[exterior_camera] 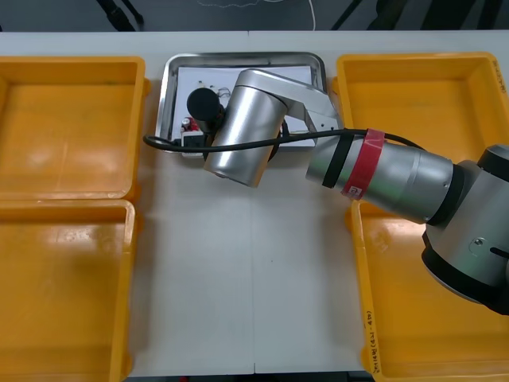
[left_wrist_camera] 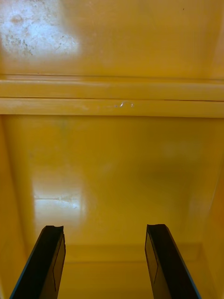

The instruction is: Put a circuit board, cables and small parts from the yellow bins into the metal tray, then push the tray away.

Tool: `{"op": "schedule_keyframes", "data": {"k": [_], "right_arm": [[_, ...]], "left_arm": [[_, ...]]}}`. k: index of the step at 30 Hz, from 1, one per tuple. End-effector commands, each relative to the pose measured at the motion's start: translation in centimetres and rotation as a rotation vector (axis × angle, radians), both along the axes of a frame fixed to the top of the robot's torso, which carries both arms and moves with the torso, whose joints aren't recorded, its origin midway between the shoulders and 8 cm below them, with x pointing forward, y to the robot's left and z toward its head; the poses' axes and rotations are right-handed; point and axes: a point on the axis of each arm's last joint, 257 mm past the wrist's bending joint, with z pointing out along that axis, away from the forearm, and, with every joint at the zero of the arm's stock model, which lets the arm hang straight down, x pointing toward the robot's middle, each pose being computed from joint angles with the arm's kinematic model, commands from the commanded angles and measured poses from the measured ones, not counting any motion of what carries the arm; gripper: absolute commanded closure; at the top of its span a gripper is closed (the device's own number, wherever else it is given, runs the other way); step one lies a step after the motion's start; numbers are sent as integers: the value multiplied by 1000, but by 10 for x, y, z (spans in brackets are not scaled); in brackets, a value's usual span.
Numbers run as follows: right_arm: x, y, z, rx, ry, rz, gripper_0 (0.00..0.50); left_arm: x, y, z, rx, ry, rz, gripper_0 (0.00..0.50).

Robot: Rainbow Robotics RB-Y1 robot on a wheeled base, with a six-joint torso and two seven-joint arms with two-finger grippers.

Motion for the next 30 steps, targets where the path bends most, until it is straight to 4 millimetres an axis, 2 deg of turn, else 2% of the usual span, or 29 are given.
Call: {"op": "schedule_keyframes", "data": {"k": [1, 12, 21, 30], "right_arm": [[14, 28, 45, 15, -98, 71, 500], [36, 26, 60, 15, -188, 82, 500], [46, 25, 70, 13, -242, 87, 500], [56, 24, 71, 26, -264, 91, 500]], "left_arm": [[-6, 13, 13, 74, -12, -36, 0], [-6, 13, 13, 74, -12, -36, 0], [-6, 13, 13, 74, -12, -36, 0], [-6, 13, 13, 74, -12, -36, 0]]}}
